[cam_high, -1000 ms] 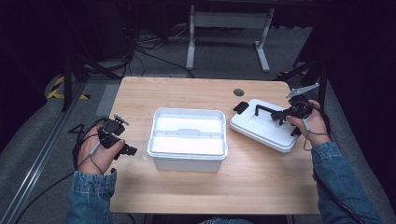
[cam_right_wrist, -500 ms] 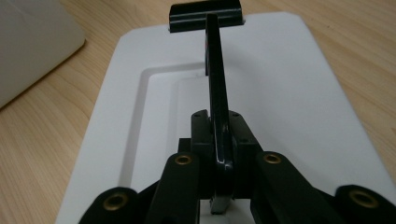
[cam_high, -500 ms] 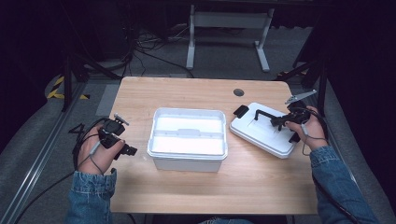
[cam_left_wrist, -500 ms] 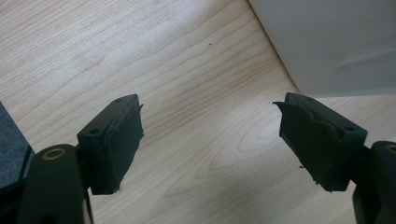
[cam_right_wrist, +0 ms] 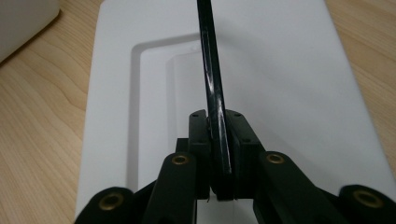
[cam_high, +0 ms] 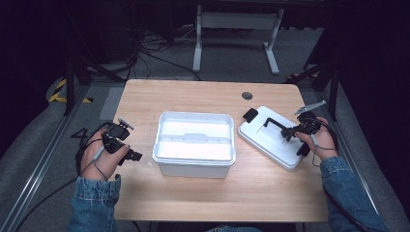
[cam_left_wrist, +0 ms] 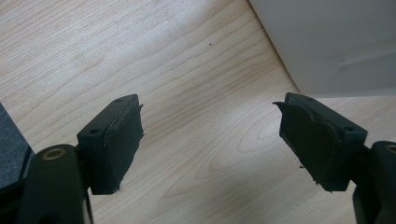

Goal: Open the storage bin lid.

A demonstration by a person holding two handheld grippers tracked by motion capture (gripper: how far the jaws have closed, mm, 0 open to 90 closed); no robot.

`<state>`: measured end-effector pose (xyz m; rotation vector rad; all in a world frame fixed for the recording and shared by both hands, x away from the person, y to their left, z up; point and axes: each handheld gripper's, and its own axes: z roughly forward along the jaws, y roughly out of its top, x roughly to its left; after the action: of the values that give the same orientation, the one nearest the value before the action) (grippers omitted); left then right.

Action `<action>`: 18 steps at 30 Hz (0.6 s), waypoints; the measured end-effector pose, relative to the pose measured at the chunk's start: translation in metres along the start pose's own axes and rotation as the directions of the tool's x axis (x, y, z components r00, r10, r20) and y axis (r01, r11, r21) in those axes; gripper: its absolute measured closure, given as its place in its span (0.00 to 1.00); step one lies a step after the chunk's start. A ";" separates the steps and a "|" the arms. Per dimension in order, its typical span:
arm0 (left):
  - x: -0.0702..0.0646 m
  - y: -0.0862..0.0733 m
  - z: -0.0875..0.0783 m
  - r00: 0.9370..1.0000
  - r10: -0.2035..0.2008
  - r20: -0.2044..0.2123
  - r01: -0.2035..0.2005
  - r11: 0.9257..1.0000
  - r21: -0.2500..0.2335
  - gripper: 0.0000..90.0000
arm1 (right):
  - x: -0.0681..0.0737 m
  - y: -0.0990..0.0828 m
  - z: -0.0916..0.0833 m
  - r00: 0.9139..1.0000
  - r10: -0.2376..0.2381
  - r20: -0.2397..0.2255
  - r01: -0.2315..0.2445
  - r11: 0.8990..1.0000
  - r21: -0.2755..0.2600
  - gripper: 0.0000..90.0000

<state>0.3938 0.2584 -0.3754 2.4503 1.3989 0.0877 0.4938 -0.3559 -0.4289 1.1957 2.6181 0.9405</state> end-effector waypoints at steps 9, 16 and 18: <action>0.000 -0.002 -0.001 1.000 -0.003 -0.003 0.003 1.000 -0.003 0.24 | 0.000 -0.002 0.001 1.000 0.010 0.003 -0.010 1.000 -0.018 0.76; -0.001 -0.003 -0.001 1.000 -0.014 0.005 0.014 1.000 -0.002 0.24 | -0.002 0.002 -0.011 0.999 0.026 0.030 -0.024 0.997 -0.072 0.60; -0.001 -0.004 -0.001 1.000 -0.017 0.005 0.017 1.000 0.001 0.24 | -0.003 0.003 -0.018 0.998 0.037 0.041 -0.032 0.995 -0.095 0.58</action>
<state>0.3898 0.2601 -0.3756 2.4367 1.4181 0.0768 0.4916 -0.3654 -0.4138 1.2276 2.4974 1.0211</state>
